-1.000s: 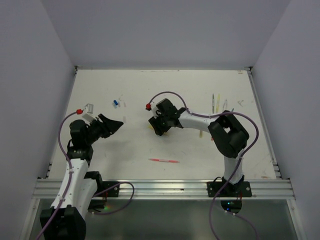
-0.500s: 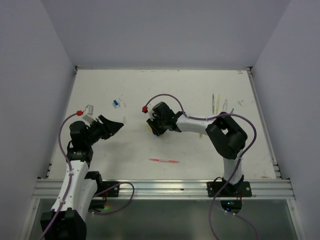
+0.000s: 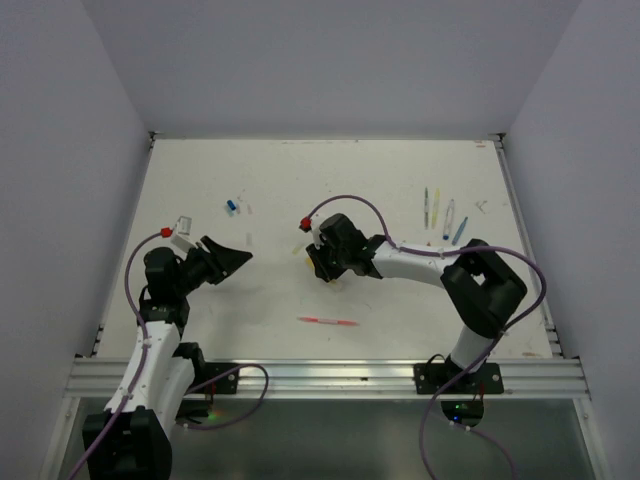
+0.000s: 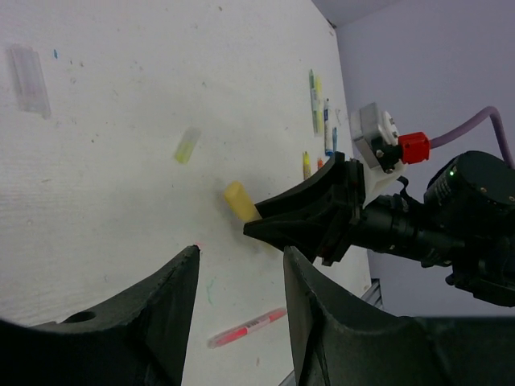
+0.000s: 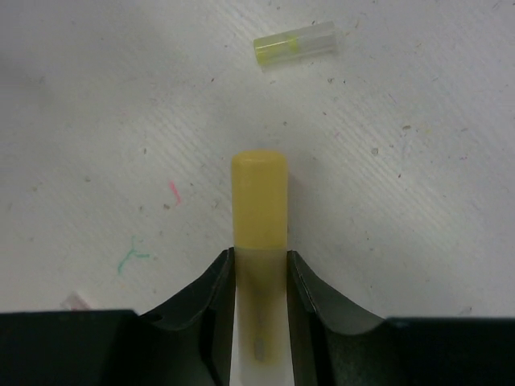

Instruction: Open the pen caps

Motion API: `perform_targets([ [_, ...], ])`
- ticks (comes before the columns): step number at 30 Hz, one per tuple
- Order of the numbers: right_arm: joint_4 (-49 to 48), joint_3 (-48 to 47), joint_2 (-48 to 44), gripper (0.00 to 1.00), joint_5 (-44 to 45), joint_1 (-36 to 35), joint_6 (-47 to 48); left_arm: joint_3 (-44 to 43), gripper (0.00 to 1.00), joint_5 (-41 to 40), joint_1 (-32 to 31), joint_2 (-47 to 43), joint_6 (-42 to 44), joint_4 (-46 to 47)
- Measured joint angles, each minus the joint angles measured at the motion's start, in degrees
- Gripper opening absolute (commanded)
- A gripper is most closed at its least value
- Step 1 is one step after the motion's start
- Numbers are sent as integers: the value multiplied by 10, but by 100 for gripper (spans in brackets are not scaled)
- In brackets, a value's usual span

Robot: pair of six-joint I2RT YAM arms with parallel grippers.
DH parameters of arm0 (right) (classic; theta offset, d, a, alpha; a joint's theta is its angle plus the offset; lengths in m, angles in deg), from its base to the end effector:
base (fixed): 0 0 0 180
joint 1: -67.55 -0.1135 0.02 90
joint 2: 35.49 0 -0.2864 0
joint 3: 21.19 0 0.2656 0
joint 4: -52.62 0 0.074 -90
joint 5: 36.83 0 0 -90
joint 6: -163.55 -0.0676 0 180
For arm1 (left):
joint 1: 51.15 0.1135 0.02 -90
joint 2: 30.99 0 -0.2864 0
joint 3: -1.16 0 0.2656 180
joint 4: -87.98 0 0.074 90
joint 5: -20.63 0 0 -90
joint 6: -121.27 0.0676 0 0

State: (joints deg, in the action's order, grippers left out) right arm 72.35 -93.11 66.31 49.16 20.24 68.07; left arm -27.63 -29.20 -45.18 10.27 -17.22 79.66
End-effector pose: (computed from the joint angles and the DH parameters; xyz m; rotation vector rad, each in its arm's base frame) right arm 0.2681 0.2976 0.1538 -0.9213 2.3207 0.4866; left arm 0.1851 -0.0245 0.2004 -0.4573 1.9696 -1.1586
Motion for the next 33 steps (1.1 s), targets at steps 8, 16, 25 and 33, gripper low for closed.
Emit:
perform_targets([
  [8,-11,20,-102,0,-14,-11,-48,12,55,-4,-31,4,-34,64],
  [16,-22,37,-111,0,-21,-53,-81,12,58,-43,-127,50,-60,119],
  [25,-35,45,-116,0,-21,-86,-102,12,59,-79,-167,74,-71,151],
  [33,-39,38,-116,0,-16,-105,-110,12,59,-104,-196,94,-71,154],
])
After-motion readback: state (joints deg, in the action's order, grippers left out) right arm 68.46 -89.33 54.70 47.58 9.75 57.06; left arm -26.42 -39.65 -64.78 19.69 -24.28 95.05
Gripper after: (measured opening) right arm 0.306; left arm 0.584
